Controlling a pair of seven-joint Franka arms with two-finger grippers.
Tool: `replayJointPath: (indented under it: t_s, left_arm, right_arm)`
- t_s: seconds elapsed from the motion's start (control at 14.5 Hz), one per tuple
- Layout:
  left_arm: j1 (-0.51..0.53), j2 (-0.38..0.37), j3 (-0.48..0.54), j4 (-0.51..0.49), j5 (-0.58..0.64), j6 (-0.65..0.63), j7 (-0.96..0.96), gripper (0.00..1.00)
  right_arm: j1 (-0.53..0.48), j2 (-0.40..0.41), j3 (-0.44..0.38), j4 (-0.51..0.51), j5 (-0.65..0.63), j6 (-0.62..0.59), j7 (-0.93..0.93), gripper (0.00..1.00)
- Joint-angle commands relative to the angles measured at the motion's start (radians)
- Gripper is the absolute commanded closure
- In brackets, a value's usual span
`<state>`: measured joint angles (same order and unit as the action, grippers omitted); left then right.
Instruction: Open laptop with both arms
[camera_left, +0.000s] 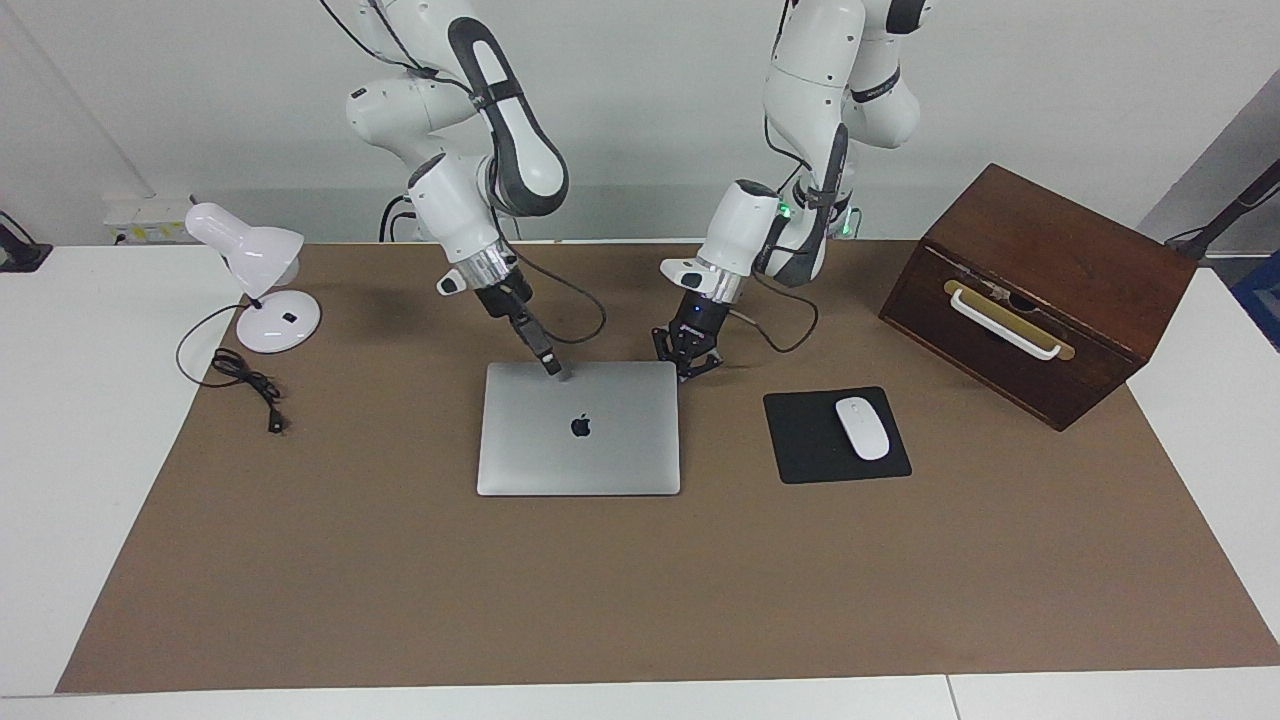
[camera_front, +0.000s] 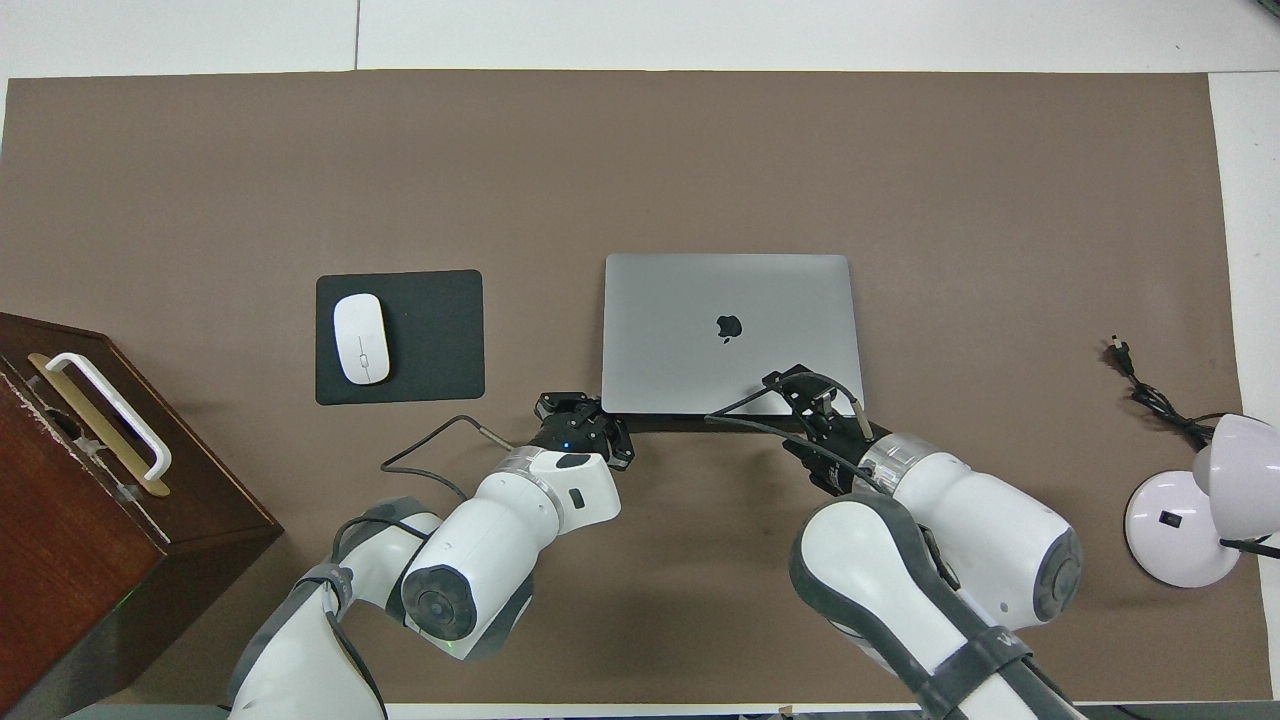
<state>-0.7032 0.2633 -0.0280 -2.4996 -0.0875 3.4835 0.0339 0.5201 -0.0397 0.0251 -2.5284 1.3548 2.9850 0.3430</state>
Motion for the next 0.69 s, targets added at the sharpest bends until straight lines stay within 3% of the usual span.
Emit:
replayJointPath:
  t_s: [0.0,0.62]
  left_arm:
    - [-0.030,0.030,0.007,0.015,-0.031,0.017,0.021,1.00]
    - [-0.030,0.030,0.007,0.013,-0.031,0.017,0.024,1.00]
  right_arm:
    - [-0.002,0.020,0.001,0.020,0.033,0.019,-0.049,0.05]
    - [-0.017,0.058,-0.002,0.100,0.033,0.019,-0.073,0.05]
